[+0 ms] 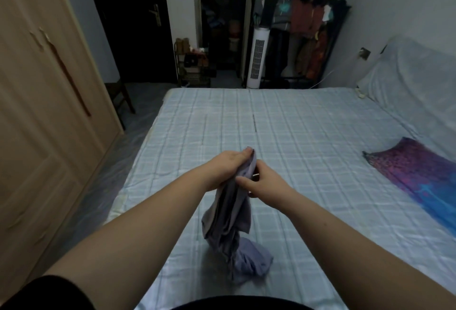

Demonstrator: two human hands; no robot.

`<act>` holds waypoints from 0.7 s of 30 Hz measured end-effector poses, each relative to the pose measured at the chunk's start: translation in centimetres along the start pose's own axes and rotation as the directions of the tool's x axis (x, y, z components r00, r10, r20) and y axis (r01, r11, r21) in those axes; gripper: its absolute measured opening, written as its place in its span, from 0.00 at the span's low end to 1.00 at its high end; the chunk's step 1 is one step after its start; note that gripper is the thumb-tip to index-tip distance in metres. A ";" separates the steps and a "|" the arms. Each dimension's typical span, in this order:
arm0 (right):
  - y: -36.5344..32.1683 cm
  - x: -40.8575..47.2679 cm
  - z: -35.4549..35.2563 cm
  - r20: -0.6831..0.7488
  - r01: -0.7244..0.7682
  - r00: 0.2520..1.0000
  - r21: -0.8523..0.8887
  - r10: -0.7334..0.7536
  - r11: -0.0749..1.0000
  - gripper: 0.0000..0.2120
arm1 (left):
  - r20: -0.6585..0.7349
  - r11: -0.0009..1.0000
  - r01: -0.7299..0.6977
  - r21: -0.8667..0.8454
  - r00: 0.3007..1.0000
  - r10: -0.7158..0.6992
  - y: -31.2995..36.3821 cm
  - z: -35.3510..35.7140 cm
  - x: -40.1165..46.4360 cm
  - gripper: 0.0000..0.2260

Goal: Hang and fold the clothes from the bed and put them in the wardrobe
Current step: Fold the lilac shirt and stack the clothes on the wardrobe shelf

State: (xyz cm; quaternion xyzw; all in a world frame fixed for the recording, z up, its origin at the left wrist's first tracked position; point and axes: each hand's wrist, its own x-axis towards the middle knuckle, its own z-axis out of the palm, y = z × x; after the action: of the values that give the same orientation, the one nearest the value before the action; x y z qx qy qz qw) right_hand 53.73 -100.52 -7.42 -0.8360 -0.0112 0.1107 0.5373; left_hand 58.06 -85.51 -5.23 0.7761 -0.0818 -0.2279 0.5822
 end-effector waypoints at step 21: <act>0.7 2.8 -9.3 -0.479 -0.035 0.840 -0.514 -0.254 0.857 0.17 | -0.217 0.629 0.013 0.777 0.944 0.249 -2.0 -7.1 1.5 0.09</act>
State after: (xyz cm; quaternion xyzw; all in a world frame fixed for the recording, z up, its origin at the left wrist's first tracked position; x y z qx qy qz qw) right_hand 58.23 -108.73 -4.81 -0.9418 0.0598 -0.1637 0.2875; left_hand 62.26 -79.32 -5.97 0.9676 -0.1315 -0.0100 0.2153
